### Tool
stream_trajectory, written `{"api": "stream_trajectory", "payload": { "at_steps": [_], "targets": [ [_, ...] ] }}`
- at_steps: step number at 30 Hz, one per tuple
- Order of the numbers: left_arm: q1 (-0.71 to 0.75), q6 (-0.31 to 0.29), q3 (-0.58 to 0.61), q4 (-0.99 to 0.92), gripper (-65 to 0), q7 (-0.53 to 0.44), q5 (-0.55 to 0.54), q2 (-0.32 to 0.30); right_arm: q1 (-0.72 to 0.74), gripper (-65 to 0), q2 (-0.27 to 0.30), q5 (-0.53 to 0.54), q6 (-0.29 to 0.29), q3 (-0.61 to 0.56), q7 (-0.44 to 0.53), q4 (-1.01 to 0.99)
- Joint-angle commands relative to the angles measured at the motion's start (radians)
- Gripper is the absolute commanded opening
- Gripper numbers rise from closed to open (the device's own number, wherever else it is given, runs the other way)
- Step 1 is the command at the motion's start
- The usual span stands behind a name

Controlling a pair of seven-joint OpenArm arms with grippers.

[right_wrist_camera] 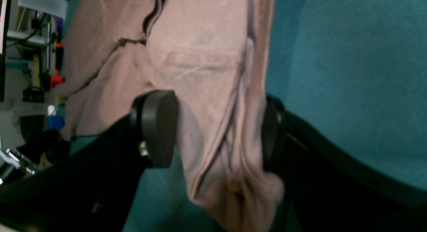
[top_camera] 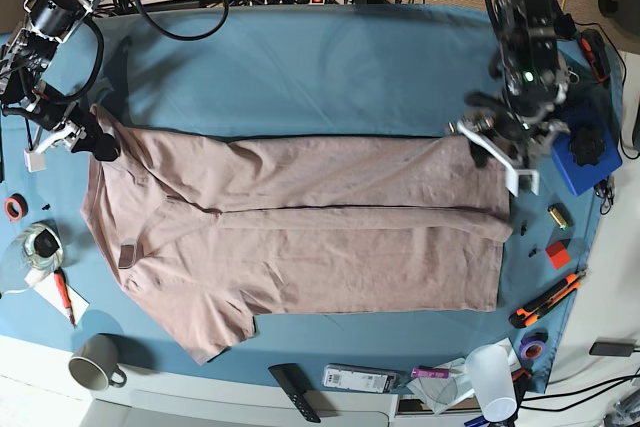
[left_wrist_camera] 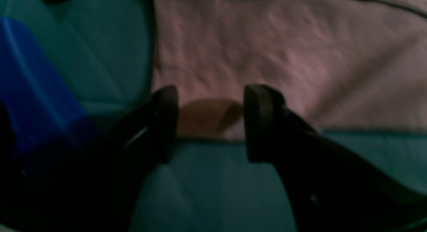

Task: Fold the T-shirt properly
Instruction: 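Lower the left gripper onto the folded edge and grasp it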

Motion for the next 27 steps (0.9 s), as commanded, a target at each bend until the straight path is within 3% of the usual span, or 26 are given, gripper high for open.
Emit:
{"api": "stream_trajectory", "payload": {
  "at_steps": [1,5,13,20,24,27],
  "targets": [
    [-0.025,0.003,-0.018,0.012,-33.0,-0.015,0.002,-0.006,0.000,-28.6,0.020,-0.059,-0.009,-0.003,-0.027,0.005],
    [-0.046,-0.001,-0.111,-0.011,-33.0,-0.015,-0.088,-0.006,0.000,-28.6,0.030,-0.060,-0.009,-0.003,-0.027,0.005],
    [-0.052,-0.160,-0.240,-0.140,-33.0,0.015,-0.336,-0.006,0.000,-28.6,0.050,-0.059,-0.009,-0.003,-0.027,0.005],
    [-0.104,-0.183,-0.232,-0.264,-33.0,0.029,-0.352,-0.006,0.000,-28.6,0.050,-0.059,-0.009,-0.003,-0.027,0.005],
    [-0.144,-0.182,-0.233,-0.314,-33.4,0.103,-0.356,-0.006,0.000,-28.6,0.050,-0.058,-0.009,-0.003,-0.027,0.005],
    [-0.157,-0.184,-0.232,-0.313,-38.6,0.124,-0.383,-0.006,0.000,-30.8,0.050,-0.058,-0.009,-0.003,-0.027,0.005]
  ]
}}
